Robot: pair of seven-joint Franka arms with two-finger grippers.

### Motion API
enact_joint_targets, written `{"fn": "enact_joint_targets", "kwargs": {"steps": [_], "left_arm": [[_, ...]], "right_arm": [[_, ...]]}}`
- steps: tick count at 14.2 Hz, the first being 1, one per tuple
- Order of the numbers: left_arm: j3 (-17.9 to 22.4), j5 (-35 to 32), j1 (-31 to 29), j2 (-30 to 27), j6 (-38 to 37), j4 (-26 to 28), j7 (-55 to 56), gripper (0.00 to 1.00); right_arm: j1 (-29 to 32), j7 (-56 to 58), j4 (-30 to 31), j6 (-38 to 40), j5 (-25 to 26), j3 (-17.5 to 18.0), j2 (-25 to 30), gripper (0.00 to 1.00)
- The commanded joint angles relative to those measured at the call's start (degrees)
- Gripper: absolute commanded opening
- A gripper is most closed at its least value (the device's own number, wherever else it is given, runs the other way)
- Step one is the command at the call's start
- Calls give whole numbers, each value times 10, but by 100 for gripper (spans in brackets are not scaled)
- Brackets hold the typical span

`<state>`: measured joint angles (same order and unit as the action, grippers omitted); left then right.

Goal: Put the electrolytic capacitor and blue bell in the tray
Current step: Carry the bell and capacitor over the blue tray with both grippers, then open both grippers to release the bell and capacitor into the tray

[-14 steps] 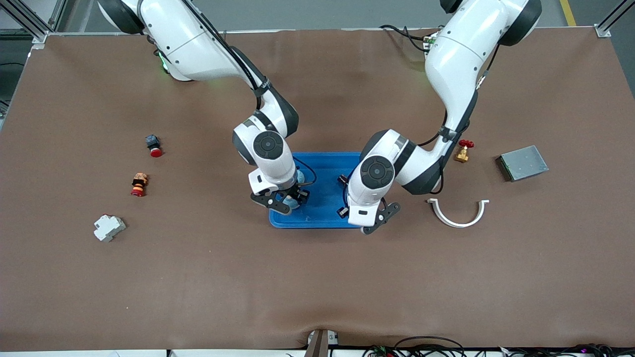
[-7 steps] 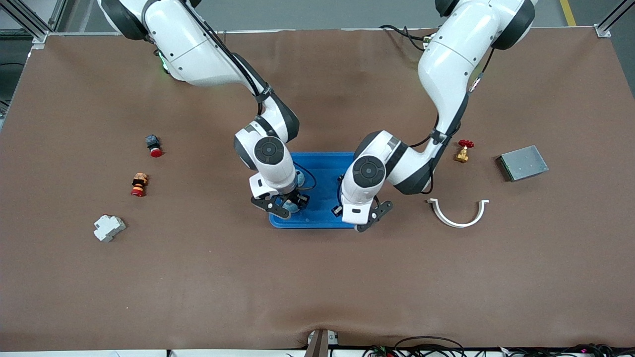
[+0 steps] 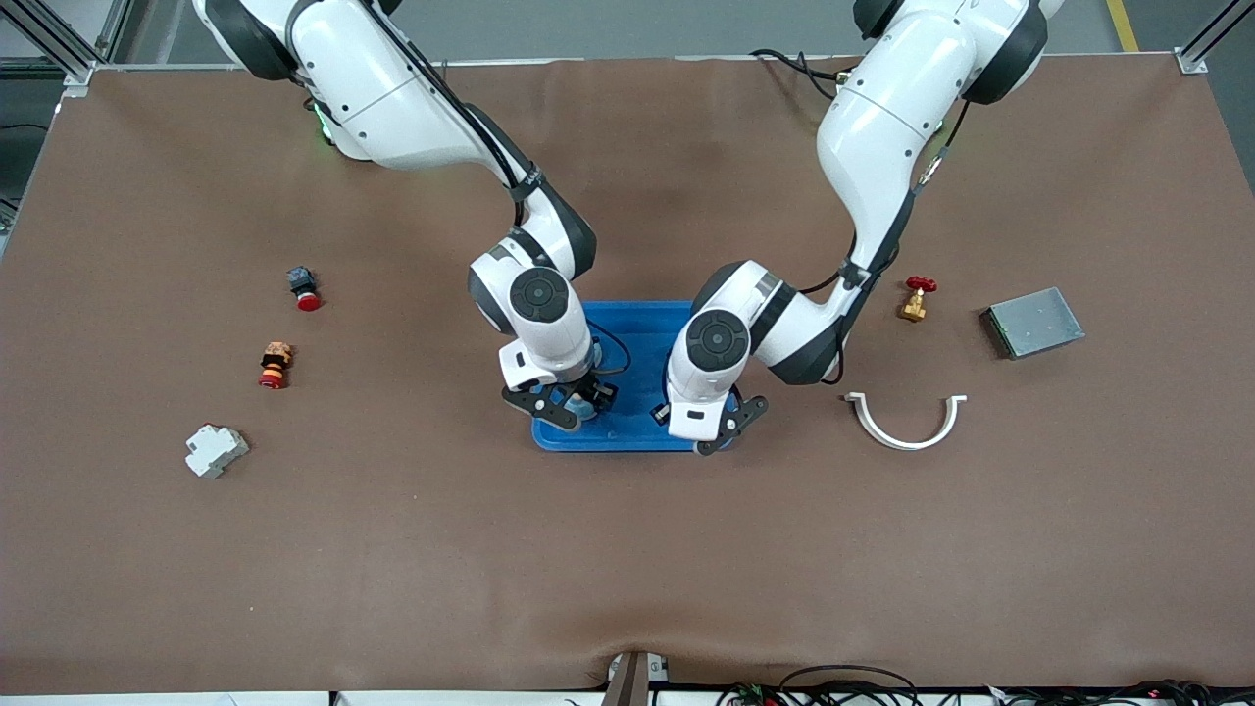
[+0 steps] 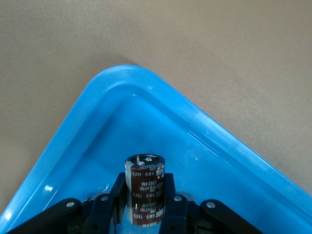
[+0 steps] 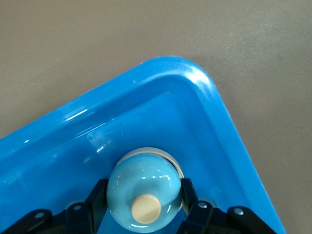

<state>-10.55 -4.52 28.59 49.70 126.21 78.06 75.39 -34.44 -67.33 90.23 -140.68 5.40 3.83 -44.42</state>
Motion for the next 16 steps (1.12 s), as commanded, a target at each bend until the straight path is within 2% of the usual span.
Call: {"fn": "enact_joint_targets", "kwargs": {"steps": [1, 2, 3, 5, 7, 10, 13, 16], "left_arm": [[7, -22, 8, 6, 3, -10, 8, 2], [7, -27, 8, 6, 3, -10, 8, 11], [7, -29, 8, 5, 3, -10, 7, 33], [7, -32, 9, 5, 3, -10, 5, 100], [7, -64, 14, 1, 2, -10, 7, 100], [7, -72, 13, -9, -11, -11, 3, 100], [6, -73, 6, -35, -59, -11, -29, 100], [6, -72, -12, -78, -127, -11, -122, 100]], "right_arm": [[-7, -18, -22, 1, 13, -5, -16, 0], [-6, -18, -22, 1, 13, -5, -16, 0], [-6, -18, -22, 1, 14, -5, -16, 0], [-7, -18, -22, 2, 15, -8, -16, 0], [-7, -18, -22, 1, 15, -10, -16, 0], [-7, -18, -22, 1, 15, -10, -16, 0], [-7, -18, -22, 1, 19, -10, -16, 0], [-5, -18, -23, -10, 25, -10, -22, 0]]}}
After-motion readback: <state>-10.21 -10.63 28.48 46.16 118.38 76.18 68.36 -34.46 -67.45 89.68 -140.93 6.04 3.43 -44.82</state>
